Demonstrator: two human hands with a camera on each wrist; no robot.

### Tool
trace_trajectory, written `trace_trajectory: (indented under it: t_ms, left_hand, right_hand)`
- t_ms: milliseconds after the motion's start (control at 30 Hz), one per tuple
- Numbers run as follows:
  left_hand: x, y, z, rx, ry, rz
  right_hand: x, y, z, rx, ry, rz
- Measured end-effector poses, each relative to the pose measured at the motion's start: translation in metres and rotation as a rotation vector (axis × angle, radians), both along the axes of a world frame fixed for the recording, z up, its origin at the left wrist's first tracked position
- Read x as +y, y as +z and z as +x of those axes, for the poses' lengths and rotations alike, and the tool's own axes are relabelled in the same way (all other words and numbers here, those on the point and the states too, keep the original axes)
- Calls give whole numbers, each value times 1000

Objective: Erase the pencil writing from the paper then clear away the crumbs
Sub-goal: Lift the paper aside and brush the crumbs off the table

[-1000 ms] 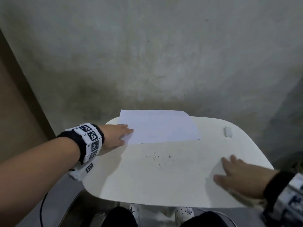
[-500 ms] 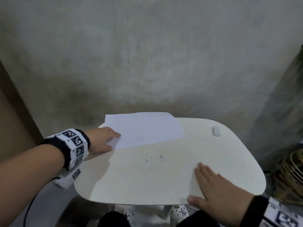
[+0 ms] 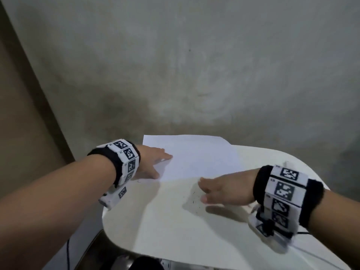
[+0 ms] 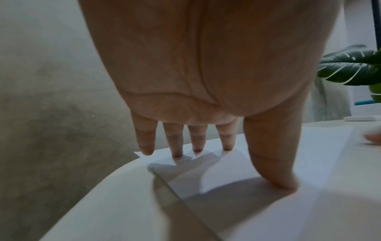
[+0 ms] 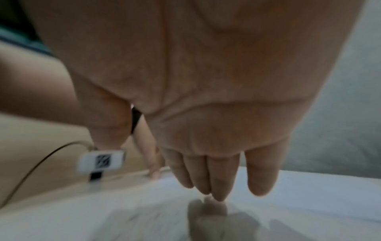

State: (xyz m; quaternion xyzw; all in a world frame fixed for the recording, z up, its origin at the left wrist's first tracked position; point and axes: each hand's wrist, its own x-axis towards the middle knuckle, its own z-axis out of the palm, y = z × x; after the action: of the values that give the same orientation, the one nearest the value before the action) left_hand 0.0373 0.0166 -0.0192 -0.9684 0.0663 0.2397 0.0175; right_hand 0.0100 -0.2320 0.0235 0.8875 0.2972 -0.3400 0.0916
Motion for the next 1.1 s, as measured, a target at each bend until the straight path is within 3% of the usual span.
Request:
trace_trajectory:
  t_ms: [133, 300, 433, 533, 633, 733, 800, 867, 933, 1000, 1100]
  left_hand:
    - [0, -3, 1, -10, -7, 32]
    - [5, -9, 5, -12, 2, 3]
    - [8, -12, 5, -14, -5, 10]
    - [9, -12, 3, -31, -13, 19]
    - [13, -14, -2, -38, 2, 31]
    - [17, -14, -9, -31, 33, 49]
    - [21, -15, -14, -25, 48, 36]
    - [25, -20, -18, -16, 64, -1]
    - [27, -24, -20, -26, 63, -28]
    - [27, -27, -21, -37, 64, -30]
    - [23, -28, -25, -49, 82, -10]
  right_hand:
    - [22, -3, 27, -219, -44, 3]
    - [52, -3, 4, 19, 150, 0]
    - [72, -5, 11, -204, 227, 12]
    - [63, -13, 0, -85, 291, 0]
    - [6, 9, -8, 6, 84, 211]
    - [-95, 22, -28, -149, -325, 373]
    - [-163, -2, -53, -264, -588, 270]
    - [-208, -26, -72, -287, -685, 83]
    - [-183, -37, -94, -238, -705, -63]
    - [-126, -47, -108, -251, -678, 24]
    - [-49, -58, -101, -253, -462, 172]
